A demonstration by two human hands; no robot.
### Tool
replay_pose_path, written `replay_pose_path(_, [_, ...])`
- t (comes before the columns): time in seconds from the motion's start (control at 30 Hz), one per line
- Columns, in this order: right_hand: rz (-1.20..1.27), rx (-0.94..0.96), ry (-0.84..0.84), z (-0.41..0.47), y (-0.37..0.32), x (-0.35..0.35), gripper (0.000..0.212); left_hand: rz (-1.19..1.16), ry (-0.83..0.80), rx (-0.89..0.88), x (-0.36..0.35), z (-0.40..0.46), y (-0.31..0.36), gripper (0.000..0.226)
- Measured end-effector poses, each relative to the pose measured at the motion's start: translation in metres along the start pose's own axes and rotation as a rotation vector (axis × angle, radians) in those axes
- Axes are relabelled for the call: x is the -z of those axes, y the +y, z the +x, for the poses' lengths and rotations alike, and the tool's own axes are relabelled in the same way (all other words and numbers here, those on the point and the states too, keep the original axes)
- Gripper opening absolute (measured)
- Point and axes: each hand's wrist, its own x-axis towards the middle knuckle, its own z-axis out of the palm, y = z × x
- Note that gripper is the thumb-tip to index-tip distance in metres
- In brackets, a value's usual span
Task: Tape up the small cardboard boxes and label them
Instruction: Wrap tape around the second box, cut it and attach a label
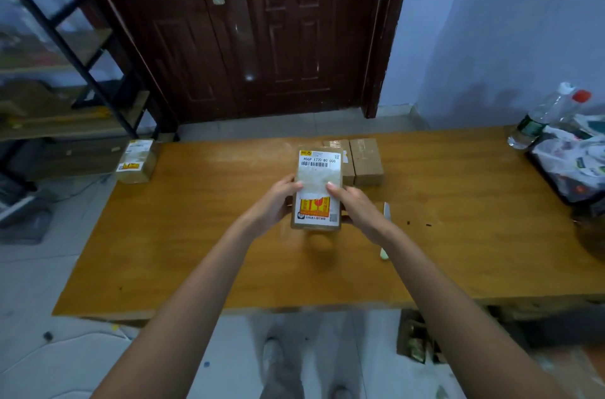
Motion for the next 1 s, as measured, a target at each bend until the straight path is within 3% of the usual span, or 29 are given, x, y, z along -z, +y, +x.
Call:
replay_pose_path(0.2, [0.087, 0.014, 0.075, 0.002, -0.018, -0.009, 0.034, 0.017, 0.333, -0.009, -0.003, -0.022, 0.016, 0.039])
replay_pose_path(0.37, [0.158, 0.039, 0.091, 0.01, -0.039, -0.037, 0.046, 0.013, 0.496, -0.069, 0.024, -0.051, 0.025, 0.031])
replay_pose_path(0.47, [0.182, 0.04, 0.032, 0.016, -0.051, -0.065, 0.038, 0.018, 0.563, -0.089, 0.05, -0.071, 0.027, 0.032])
replay_pose_path(0.7, [0.163, 0.053, -0.037, 0.029, -0.071, -0.159, 0.035, -0.001, 0.64, -0.104, 0.132, -0.119, 0.021, 0.035])
replay_pose_path(0.87, [0.207, 0.025, 0.026, 0.045, -0.087, -0.232, 0.035, -0.103, 0.585, -0.14, 0.2, -0.153, 0.02, 0.035])
replay_pose_path(1.0, [0.198, 0.051, 0.073, 0.057, -0.094, -0.28, 0.035, -0.047, 0.557, -0.135, 0.247, -0.176, 0.013, 0.032])
